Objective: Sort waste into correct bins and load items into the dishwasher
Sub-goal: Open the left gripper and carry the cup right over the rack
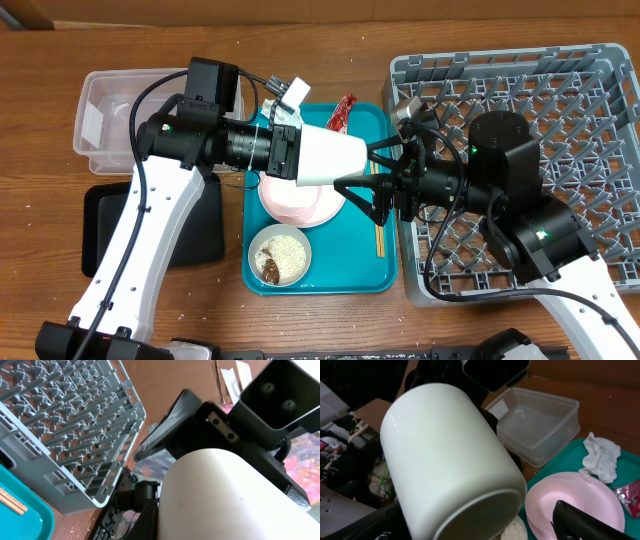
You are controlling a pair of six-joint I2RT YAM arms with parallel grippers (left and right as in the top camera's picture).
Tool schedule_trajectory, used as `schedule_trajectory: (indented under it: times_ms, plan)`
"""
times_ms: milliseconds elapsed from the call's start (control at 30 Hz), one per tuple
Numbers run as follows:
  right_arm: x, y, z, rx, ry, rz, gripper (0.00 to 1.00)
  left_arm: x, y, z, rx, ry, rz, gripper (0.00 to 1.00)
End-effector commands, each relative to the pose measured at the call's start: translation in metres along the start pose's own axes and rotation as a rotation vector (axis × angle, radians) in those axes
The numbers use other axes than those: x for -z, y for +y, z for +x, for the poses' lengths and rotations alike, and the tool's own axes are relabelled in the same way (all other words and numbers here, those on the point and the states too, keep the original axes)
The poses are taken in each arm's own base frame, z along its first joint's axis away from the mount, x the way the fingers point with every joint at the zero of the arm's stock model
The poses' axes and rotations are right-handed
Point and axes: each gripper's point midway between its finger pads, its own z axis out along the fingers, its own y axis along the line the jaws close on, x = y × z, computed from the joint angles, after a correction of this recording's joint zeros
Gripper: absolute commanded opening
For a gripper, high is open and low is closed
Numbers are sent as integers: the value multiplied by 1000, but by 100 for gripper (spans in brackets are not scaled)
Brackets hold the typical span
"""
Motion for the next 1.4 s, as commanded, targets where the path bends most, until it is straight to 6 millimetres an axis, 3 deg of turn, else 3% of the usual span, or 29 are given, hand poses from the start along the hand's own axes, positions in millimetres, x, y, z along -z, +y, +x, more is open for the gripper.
schedule_trajectory:
  times_ms: [0, 200, 533, 700, 733, 800, 900, 933, 1167, 1367]
  plan:
    - [3, 11, -13, 58, -36, -35, 97, -1, -10, 2, 7, 13, 50, 4]
    - [6, 36, -17, 101, -40, -173, 93, -1, -10, 2, 5, 12, 49, 4]
    - [-4, 26, -14, 72, -20, -168, 94, -7, -27, 8, -12, 49, 137, 4]
    - [-1, 37, -17, 101, -32, -220, 77, -11, -27, 9, -16, 58, 131, 5]
    - [0, 39, -17, 107, -32, -233, 74, -11, -27, 9, -16, 58, 131, 7]
    - [1, 42, -18, 112, -33, -244, 69, -11, -27, 9, -16, 58, 130, 27]
    - [5, 45, -19, 122, -42, -244, 67, -12, -21, 8, -15, 52, 97, 82]
    - [6, 46, -20, 125, -48, -238, 66, -12, -19, 8, -14, 49, 84, 92]
    - [20, 21, -14, 62, -58, -3, 64, -12, -13, 6, -15, 41, 53, 98]
    - [47, -2, -3, -3, -73, 240, 63, -8, -12, 4, -12, 29, 48, 100]
